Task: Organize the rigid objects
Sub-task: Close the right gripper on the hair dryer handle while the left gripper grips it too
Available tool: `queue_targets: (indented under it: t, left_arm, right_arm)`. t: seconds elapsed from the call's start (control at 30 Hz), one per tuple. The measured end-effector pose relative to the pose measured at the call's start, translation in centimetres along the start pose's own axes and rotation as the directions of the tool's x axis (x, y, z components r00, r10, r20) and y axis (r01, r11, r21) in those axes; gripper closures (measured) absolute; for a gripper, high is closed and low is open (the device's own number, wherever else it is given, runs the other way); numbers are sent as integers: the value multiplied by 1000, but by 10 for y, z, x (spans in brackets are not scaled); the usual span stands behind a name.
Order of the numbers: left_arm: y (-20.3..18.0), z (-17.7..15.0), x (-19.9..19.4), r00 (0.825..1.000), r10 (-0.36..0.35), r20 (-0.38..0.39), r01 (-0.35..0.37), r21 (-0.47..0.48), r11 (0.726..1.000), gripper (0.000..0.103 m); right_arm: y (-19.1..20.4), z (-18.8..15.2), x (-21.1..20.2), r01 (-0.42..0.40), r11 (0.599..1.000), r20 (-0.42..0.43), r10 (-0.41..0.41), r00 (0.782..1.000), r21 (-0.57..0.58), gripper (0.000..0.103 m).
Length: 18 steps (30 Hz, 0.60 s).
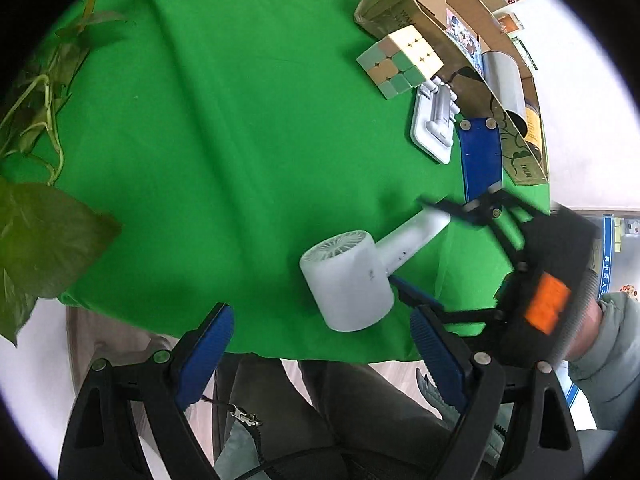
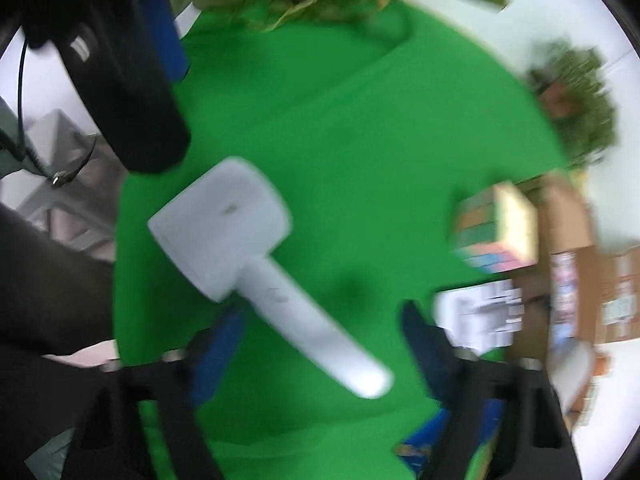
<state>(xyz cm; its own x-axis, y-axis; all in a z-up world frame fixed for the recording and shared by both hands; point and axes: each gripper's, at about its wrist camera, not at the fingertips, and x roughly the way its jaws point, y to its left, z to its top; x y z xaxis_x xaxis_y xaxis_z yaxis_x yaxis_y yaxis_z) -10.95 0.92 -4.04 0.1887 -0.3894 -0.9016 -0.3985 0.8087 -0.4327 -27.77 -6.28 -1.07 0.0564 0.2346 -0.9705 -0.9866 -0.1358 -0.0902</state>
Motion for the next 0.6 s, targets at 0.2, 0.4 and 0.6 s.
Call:
queue_targets:
  t: [0.2, 0.4, 0.6]
  left_arm:
    - [1, 16, 2, 1000, -17, -8, 17, 22, 1000, 14]
    - [-20, 32, 15, 994, -88, -69, 93, 64, 994, 14]
    - [-54, 49, 56, 955, -234, -181, 249, 64, 966, 14]
  right_arm:
    - [-32, -8, 11, -57, 956, -21, 66, 998, 287, 62]
    - [-73, -69, 8, 60, 671, -133, 58, 989, 739, 67]
    - [-62, -75, -15, -170, 545, 65, 206, 976, 821, 30]
